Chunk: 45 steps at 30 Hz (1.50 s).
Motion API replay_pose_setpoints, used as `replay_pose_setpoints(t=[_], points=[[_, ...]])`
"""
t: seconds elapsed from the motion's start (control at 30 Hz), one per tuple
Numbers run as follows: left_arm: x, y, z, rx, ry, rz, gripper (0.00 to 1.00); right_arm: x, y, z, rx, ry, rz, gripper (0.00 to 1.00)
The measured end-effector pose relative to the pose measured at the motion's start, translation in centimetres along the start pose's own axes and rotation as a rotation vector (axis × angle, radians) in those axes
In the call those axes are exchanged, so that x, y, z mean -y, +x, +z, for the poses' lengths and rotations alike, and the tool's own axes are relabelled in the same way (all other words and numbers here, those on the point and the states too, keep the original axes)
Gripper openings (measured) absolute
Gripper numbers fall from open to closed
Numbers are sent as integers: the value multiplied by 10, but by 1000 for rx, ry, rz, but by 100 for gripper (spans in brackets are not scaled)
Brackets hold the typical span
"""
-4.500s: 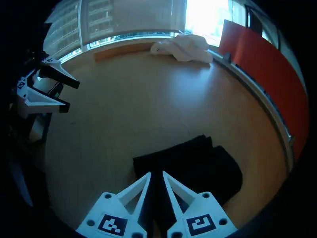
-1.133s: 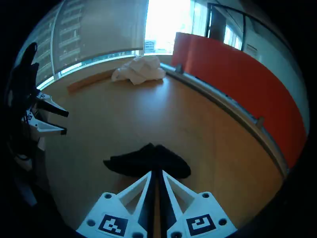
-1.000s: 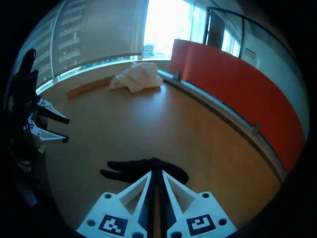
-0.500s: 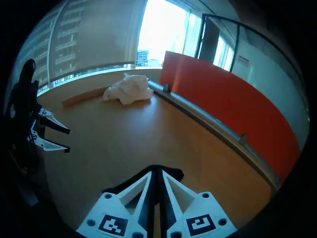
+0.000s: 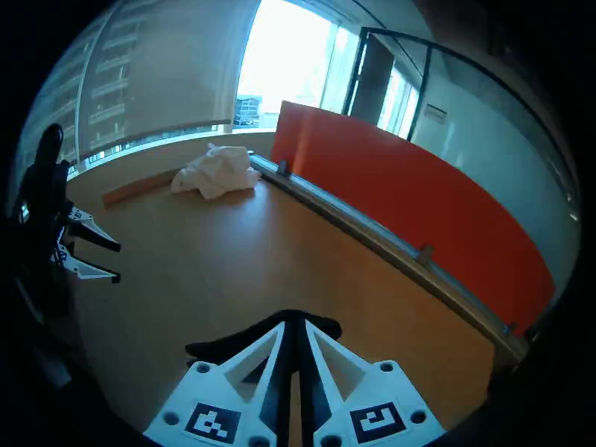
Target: Fold towel
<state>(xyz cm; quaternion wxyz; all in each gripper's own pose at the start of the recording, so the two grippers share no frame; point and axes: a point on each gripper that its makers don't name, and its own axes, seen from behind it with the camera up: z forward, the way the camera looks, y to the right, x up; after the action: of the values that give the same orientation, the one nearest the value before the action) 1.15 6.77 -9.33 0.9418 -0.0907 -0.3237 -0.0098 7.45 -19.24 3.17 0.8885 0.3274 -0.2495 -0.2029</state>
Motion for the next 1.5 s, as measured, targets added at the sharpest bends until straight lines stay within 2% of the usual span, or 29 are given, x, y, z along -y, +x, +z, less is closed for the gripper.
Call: replay_pose_setpoints(t=[0.6,1.0,1.3,1.5], points=[[-28,11,12,7,-19,27,91,-92,-46,-50,35,-122,54,4],[-34,13,17,15,-16,40,91,-148,-75,-77,56,-195,105,4],[-38,16,20,16,-16,43,91,-190,-99,-98,88,-257,119,4],[-43,16,22,19,-18,50,91,-212,-114,-108,104,-289,140,4]])
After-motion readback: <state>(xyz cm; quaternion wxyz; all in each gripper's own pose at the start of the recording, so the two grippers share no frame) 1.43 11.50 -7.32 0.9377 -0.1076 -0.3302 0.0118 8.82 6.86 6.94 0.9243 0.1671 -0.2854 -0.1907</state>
